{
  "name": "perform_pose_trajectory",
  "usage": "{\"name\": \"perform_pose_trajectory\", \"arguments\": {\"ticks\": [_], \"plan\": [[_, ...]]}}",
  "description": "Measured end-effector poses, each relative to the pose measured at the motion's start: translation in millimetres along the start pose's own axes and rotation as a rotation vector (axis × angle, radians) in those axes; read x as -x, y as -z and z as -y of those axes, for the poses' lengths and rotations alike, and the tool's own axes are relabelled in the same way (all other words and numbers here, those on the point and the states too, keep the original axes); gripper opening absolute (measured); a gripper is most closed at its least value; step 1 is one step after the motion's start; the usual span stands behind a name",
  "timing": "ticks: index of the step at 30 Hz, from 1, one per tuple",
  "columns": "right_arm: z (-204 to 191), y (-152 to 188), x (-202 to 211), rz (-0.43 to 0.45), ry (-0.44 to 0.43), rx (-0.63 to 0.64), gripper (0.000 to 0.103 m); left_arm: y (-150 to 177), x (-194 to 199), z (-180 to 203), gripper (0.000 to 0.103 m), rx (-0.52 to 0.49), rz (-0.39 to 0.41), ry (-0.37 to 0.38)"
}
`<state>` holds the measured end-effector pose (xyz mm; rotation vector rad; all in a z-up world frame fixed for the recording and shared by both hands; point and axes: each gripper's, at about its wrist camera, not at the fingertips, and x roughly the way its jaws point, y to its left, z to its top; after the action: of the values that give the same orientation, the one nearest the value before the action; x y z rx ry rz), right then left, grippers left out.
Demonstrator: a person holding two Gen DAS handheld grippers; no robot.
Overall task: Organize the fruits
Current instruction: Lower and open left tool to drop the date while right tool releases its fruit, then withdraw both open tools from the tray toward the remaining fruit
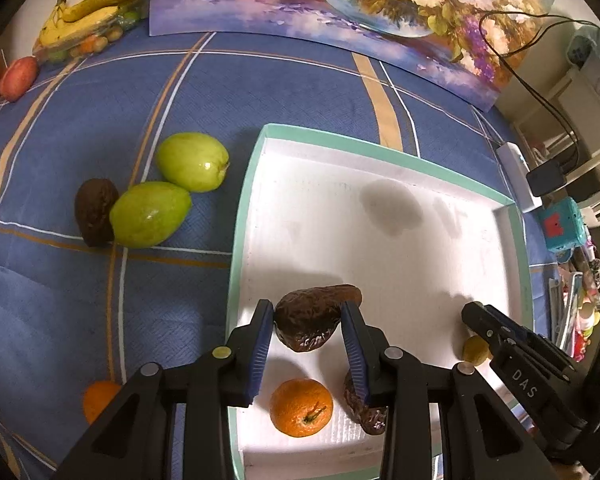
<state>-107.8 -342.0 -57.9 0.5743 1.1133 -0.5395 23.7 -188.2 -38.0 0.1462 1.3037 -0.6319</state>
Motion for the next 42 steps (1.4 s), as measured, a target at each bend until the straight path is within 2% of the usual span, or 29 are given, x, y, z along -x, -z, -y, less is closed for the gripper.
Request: {"name": "perform_pose_trajectory", "arguments": {"ticks": [12, 26, 42], "plan": [[-1.6, -2.5, 1.6, -0.010, 0.023, -0.006, 0.026, -6.7, 17.7, 4.7, 0.044, -0.042, 0.015, -0.003], [-20.9, -6.8, 51.6, 0.077, 0.060, 0.057, 0.026, -14.0, 70.3, 4.1, 0.044, -0.088, 0.129, -0.066], [-36.0, -0.5, 78.9, 0.116, 0.072, 0.109, 0.026, -10.3, 84.2, 0.0, 0.044, -0.099, 0.159, -0.103]]}}
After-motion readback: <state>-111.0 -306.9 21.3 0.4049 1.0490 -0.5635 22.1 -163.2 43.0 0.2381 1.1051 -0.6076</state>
